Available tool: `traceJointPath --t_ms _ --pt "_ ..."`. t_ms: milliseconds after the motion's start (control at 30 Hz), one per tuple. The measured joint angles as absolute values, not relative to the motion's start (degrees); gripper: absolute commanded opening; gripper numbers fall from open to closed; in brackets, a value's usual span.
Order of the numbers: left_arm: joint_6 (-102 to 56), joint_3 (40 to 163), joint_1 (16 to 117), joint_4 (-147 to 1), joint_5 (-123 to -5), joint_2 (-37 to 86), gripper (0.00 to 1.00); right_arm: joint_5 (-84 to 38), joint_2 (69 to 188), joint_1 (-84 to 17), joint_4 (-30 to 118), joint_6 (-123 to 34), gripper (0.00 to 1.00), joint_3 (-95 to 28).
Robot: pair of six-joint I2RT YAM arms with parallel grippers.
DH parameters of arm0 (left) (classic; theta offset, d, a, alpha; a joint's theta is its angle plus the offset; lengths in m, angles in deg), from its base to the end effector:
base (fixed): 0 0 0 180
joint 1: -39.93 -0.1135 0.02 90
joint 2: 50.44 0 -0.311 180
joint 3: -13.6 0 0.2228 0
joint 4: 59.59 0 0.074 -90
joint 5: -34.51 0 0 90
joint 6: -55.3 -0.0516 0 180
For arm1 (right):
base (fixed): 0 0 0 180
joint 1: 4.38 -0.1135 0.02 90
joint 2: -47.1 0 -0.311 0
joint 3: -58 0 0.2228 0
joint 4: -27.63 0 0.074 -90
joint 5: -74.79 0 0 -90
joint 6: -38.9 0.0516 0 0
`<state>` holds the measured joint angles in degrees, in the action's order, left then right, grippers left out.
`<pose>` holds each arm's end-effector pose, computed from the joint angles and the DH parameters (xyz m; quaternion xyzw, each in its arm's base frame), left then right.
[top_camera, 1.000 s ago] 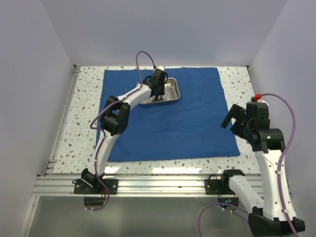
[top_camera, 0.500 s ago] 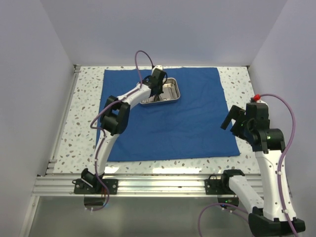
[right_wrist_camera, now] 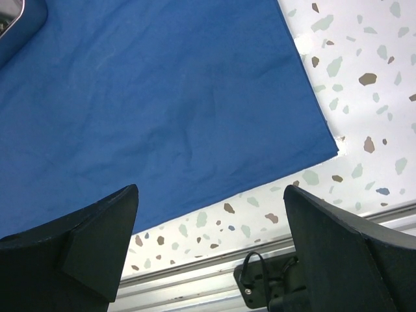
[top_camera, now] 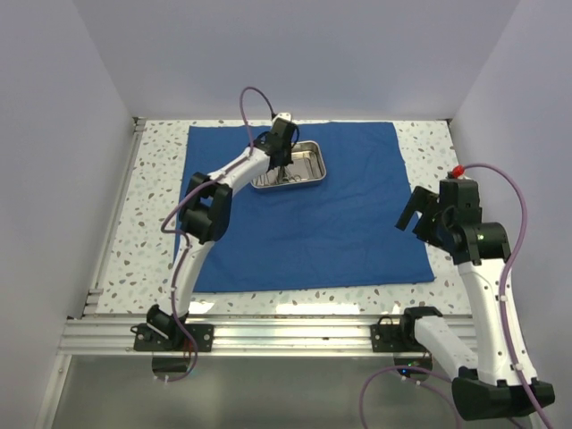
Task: Open and lay out the surgical kit
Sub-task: Pick up the medical item from the container, then place the medical item in the surgical kit.
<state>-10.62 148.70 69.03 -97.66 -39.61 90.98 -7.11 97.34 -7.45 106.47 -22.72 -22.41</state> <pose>0.5075 -0.2663 0.1964 -0.0135 0.9145 -0.0580 0.4003 0.0966 -0.0021 0.3706 0.2288 0.9052 0.0318 0.3568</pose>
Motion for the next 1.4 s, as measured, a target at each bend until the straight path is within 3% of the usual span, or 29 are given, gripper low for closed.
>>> traceJointPath --t_ms 467,767,967,1400 --pt "-11.78 156.90 62.06 -98.41 -53.45 88.76 0.00 -7.31 100.62 -8.12 103.93 -22.72 0.99 -23.31" --pt "-13.25 155.39 61.97 -101.77 -59.99 87.84 0.00 -7.92 102.43 -8.61 101.55 -22.66 0.99 -23.94" --pt "-13.33 142.58 63.00 -106.69 -57.60 77.56 0.00 -8.84 103.92 -8.85 99.93 -22.61 0.99 -24.21" --pt "-13.05 107.63 65.23 -109.64 -47.50 36.06 0.00 -13.25 118.56 -11.29 88.39 -21.50 0.99 -29.80"
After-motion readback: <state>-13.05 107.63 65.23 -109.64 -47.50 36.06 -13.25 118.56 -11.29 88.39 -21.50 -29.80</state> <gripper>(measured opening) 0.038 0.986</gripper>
